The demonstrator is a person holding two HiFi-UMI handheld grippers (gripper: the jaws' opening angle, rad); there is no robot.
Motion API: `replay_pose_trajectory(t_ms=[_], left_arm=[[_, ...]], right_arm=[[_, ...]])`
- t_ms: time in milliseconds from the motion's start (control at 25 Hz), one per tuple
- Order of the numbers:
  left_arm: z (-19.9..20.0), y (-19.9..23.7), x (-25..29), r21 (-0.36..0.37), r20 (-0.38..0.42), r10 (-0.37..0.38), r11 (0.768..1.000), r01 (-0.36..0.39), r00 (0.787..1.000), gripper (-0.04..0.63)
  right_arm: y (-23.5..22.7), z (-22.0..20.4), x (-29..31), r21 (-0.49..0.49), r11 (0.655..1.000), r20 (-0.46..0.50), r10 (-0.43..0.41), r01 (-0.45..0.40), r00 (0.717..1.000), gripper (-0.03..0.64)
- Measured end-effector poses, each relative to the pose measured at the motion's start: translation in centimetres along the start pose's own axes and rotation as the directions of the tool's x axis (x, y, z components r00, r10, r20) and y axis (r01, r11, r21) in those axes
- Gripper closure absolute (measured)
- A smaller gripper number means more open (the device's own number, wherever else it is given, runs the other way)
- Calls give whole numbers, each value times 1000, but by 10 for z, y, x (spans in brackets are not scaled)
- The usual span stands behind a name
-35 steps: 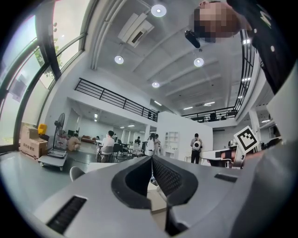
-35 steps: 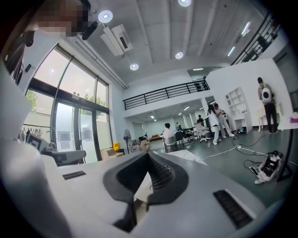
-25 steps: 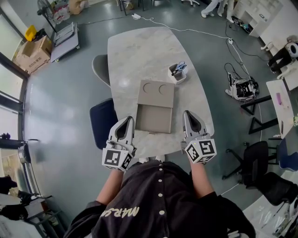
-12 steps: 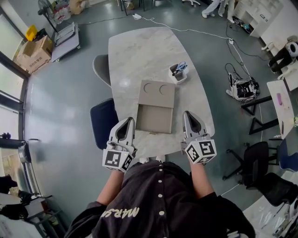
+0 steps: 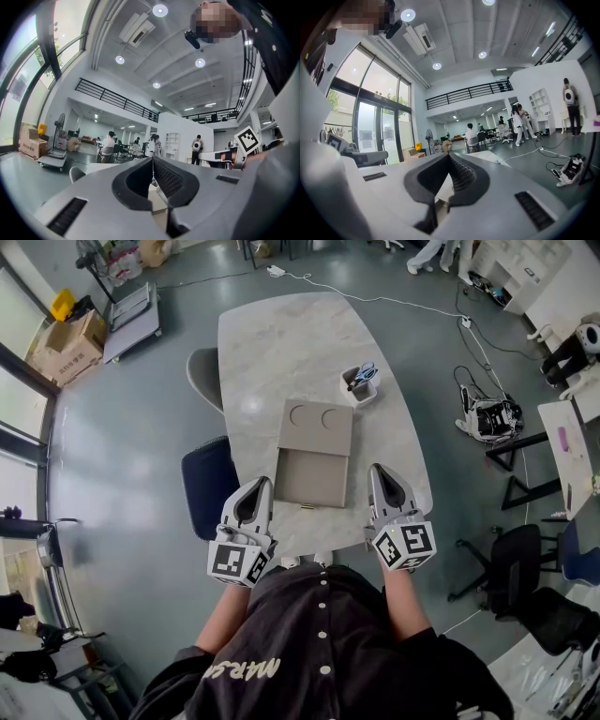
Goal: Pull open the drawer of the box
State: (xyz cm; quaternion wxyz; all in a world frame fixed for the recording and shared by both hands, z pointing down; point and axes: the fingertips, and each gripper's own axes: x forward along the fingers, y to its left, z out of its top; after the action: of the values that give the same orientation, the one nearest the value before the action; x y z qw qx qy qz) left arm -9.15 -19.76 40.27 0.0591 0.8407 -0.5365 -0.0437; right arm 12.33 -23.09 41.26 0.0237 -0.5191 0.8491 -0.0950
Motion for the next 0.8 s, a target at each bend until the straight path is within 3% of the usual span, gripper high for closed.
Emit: replay_pose_trajectory(t_ms=[800], left_arm=[[-4,1,0,-2,-10,-1,1000,1,1000,578]], right_arm=[[2,1,0,-3,1000,-5,2,-2,1000,620]])
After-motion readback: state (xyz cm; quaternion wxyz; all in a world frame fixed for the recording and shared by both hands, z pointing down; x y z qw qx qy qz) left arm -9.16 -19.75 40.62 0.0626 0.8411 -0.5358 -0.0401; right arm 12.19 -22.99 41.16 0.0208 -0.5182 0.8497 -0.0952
